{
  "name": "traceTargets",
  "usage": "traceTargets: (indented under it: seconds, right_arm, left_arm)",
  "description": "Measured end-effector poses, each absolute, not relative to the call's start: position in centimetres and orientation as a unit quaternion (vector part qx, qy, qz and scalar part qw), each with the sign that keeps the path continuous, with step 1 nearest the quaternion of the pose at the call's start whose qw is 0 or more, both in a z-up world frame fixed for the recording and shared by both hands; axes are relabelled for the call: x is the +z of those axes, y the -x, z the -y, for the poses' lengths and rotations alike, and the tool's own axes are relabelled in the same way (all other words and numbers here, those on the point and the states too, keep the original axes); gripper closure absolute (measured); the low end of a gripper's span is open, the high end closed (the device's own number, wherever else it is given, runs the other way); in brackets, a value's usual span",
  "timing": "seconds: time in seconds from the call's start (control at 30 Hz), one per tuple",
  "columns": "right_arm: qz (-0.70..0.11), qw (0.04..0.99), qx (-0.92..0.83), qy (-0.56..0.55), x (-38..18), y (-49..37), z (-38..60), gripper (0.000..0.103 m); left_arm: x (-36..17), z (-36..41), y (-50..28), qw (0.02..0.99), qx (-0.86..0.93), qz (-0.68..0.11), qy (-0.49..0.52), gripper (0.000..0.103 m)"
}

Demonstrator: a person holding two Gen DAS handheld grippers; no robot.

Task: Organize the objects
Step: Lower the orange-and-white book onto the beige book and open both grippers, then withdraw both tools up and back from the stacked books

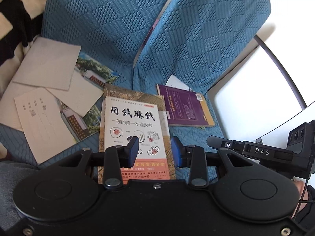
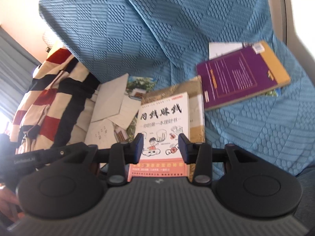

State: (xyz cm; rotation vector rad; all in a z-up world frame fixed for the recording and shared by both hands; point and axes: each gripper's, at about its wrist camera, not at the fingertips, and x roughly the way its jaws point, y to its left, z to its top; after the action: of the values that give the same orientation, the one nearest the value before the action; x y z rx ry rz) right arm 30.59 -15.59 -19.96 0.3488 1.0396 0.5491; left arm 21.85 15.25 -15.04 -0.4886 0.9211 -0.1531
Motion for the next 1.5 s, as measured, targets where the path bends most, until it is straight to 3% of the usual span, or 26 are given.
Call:
traceTargets:
  seconds: [0.67,1.5]
  right_arm:
    - [-0.405,0.874,0.242,-0.12,-12.0,-23.4,17.6,0.061]
    - [-0.393,0.894,0.178,-0.118,-12.8,-18.3,22.6,0.061]
  left_arm:
    - [-8.4,-10.8,-16.8,0.899,-0.08,-0.393,0.176,0.07]
    - [-10.8,-5.6,-15.4,0.888,-0.112,-0.402,0.193,0.07]
